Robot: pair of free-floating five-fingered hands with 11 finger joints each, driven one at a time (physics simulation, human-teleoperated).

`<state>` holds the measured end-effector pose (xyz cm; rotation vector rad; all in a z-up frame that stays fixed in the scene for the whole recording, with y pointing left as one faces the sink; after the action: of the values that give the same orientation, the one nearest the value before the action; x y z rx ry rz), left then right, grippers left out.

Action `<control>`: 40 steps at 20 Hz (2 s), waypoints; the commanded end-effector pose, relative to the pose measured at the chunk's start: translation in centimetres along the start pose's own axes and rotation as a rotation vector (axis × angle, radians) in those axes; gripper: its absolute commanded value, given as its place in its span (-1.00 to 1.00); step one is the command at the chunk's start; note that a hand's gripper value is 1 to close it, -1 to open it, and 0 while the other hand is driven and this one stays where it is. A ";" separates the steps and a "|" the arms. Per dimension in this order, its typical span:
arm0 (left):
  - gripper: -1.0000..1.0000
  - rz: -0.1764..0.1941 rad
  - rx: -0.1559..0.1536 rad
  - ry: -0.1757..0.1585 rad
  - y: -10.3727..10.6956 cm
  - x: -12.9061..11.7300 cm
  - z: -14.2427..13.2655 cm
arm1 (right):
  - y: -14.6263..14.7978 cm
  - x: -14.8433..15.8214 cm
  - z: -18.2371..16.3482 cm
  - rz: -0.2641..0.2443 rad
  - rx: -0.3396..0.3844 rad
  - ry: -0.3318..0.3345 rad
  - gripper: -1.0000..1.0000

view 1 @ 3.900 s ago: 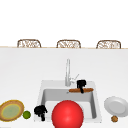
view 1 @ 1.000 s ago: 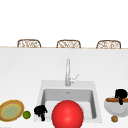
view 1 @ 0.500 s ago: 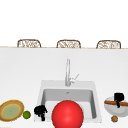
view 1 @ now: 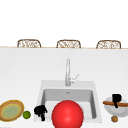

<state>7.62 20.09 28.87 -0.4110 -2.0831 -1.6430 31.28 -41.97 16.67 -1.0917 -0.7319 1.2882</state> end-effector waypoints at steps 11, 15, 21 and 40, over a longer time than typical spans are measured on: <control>0.00 0.000 0.000 0.000 0.0 0.0 0.0 | 6.1 -1.6 -6.6 0.036 0.058 0.007 1.00; 0.00 0.000 0.000 0.000 0.0 0.0 0.0 | 4.6 -1.3 -7.1 0.047 0.149 0.006 1.00; 0.00 0.000 0.000 0.000 0.0 0.0 0.0 | 2.9 -1.4 -6.5 0.035 0.197 -0.001 -1.00; 0.00 0.000 0.000 0.000 0.0 0.0 0.0 | -5.6 1.5 -0.1 0.032 0.163 0.001 -1.00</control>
<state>7.62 20.09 28.87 -0.4110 -2.0831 -1.6430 33.96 -40.94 20.26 -0.9405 -0.5888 1.3635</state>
